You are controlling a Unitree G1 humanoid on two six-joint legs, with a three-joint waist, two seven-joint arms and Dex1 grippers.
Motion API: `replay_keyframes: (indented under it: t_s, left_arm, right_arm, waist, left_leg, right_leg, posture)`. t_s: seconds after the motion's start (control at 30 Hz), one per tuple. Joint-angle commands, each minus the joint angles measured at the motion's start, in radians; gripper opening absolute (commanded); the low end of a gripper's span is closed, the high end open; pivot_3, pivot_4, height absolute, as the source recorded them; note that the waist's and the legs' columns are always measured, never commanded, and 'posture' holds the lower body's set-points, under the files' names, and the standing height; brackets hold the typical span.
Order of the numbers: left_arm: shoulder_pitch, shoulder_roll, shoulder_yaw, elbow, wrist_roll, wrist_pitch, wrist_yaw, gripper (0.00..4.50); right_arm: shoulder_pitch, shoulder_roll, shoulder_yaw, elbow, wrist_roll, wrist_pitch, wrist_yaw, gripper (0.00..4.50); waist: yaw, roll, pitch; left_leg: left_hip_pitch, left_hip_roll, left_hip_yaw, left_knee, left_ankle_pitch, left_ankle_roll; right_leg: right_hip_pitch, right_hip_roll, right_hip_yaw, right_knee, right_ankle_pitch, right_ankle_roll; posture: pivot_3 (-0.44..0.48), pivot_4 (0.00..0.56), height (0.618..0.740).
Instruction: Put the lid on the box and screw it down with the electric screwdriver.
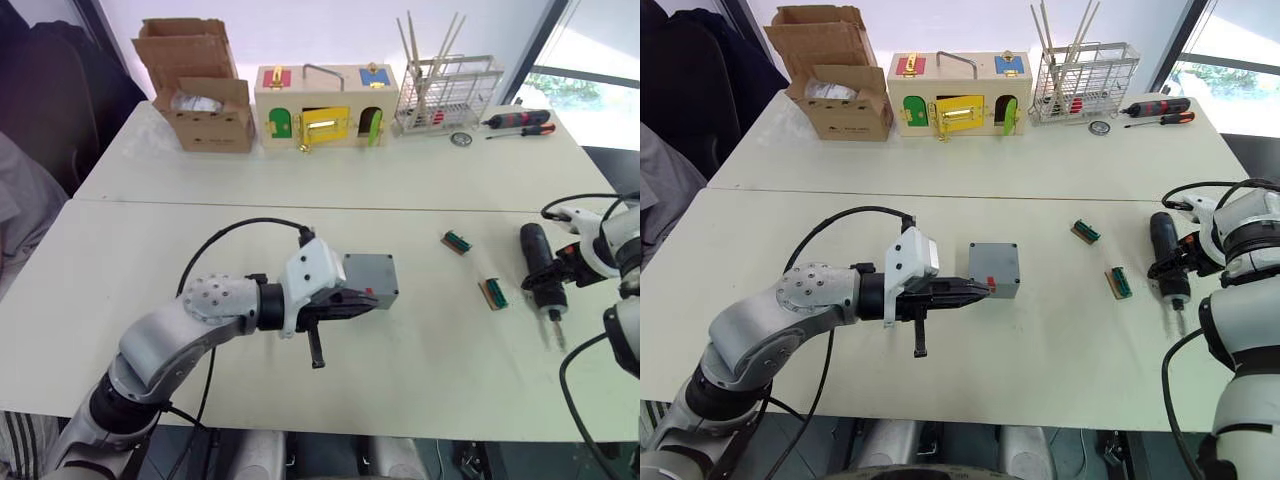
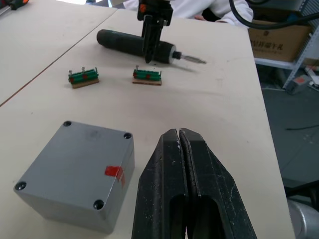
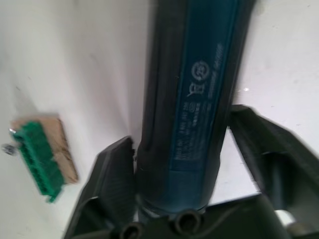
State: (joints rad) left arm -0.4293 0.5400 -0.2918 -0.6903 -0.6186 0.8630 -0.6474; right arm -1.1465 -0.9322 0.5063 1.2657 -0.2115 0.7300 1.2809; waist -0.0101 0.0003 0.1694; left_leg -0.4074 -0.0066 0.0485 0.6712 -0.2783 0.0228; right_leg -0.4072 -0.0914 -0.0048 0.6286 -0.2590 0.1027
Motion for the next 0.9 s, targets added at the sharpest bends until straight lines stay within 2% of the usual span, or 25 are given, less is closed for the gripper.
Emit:
replay_keyframes:
  t_s: [0.03,0.17,0.23,0.37,0.57,0.63,0.7,0.77,0.8,0.83,0.9]
  left_arm:
    - [0.004,-0.003,0.019,-0.044,-0.002,-0.002,0.017,0.0]
    - [0.002,-0.013,0.014,-0.037,-0.002,-0.004,0.031,0.0]
    - [0.0,-0.014,0.014,-0.023,0.0,-0.01,0.026,0.0]
    - [-0.007,-0.004,0.021,0.021,0.01,-0.036,-0.007,0.0]
    - [-0.04,0.001,0.067,0.133,0.004,-0.076,-0.059,0.0]
    - [-0.05,0.009,0.095,0.184,0.004,-0.092,-0.08,0.0]
    - [-0.066,0.006,0.116,0.235,0.006,-0.105,-0.093,0.0]
    - [-0.078,-0.001,0.124,0.27,0.012,-0.112,-0.1,0.0]
    - [-0.081,-0.003,0.128,0.282,0.012,-0.114,-0.104,0.0]
    - [-0.085,-0.002,0.13,0.295,0.016,-0.118,-0.11,0.0]
    - [-0.087,0.007,0.141,0.319,0.02,-0.129,-0.129,0.0]
  right_arm:
    - [0.008,0.0,0.0,0.041,-0.058,-0.03,0.005,2.03]
    - [0.026,0.004,-0.016,0.047,-0.081,-0.046,0.014,1.96]
    - [0.023,0.005,-0.047,0.046,-0.075,-0.046,-0.031,1.96]
    - [-0.049,-0.02,-0.165,0.027,-0.019,-0.088,-0.1,1.96]
    - [-0.164,-0.105,-0.37,-0.093,0.093,-0.105,-0.159,1.96]
    - [-0.135,-0.118,-0.457,-0.226,0.162,-0.052,-0.162,1.96]
    - [0.049,-0.061,-0.695,-0.586,0.343,-0.027,-0.194,1.96]
    - [0.217,0.073,-0.947,-0.941,0.513,0.031,-0.289,1.96]
    - [0.279,0.158,-1.031,-1.082,0.571,0.019,-0.353,1.96]
    - [0.346,0.25,-1.084,-1.223,0.619,0.007,-0.419,1.96]
    - [0.436,0.379,-1.109,-1.418,0.676,0.026,-0.529,1.96]
  waist:
    - [0.0,0.0,0.0]
    - [0.001,0.0,0.0]
    - [0.002,0.0,0.0]
    - [-0.003,0.0,0.0]
    - [-0.003,0.015,0.008]
    - [0.0,0.015,0.008]
    - [0.001,0.013,0.008]
    - [-0.003,0.01,0.008]
    - [-0.005,0.01,0.009]
    - [-0.004,0.01,0.009]
    - [0.002,0.011,0.009]
  left_leg:
    - [0.0,0.0,0.0,0.0,0.0,0.0]
    - [0.0,0.0,-0.001,0.004,0.0,0.0]
    - [0.0,0.0,-0.001,0.007,-0.001,0.0]
    - [-0.001,-0.001,0.0,0.009,-0.001,0.0]
    - [-0.004,-0.003,0.004,0.009,0.0,0.0]
    - [-0.005,-0.002,0.003,0.007,0.0,-0.001]
    - [-0.005,0.0,0.002,0.006,0.0,0.0]
    - [-0.005,0.003,0.0,0.006,-0.002,0.002]
    - [-0.004,0.004,0.0,0.006,-0.002,0.002]
    - [-0.004,0.005,0.0,0.006,-0.002,0.002]
    - [-0.004,0.005,-0.002,0.006,0.0,-0.001]
  right_leg:
    - [0.0,0.0,0.0,0.0,0.0,0.0]
    - [0.002,0.0,0.0,0.0,0.0,0.0]
    - [0.003,0.0,-0.001,0.0,0.0,0.0]
    - [0.005,-0.002,0.0,0.0,0.0,0.0]
    - [-0.001,-0.005,0.001,0.002,0.0,0.001]
    - [-0.004,-0.003,0.001,0.002,0.0,0.002]
    - [-0.005,-0.001,0.0,0.002,0.0,0.002]
    - [-0.003,0.002,-0.001,0.002,0.001,0.003]
    - [-0.002,0.003,-0.001,0.003,0.001,0.004]
    - [-0.003,0.004,0.0,0.004,0.001,0.004]
    - [-0.004,0.004,-0.001,0.007,0.002,0.004]
  posture:
    - [0.0,0.15,0.731]
    - [0.0,0.15,0.731]
    - [0.0,0.15,0.731]
    - [0.0,0.15,0.731]
    - [0.0,0.15,0.731]
    - [0.0,0.15,0.731]
    - [0.0,0.15,0.731]
    - [0.0,0.15,0.731]
    - [0.0,0.15,0.731]
    - [0.0,0.15,0.731]
    - [0.0,0.15,0.731]
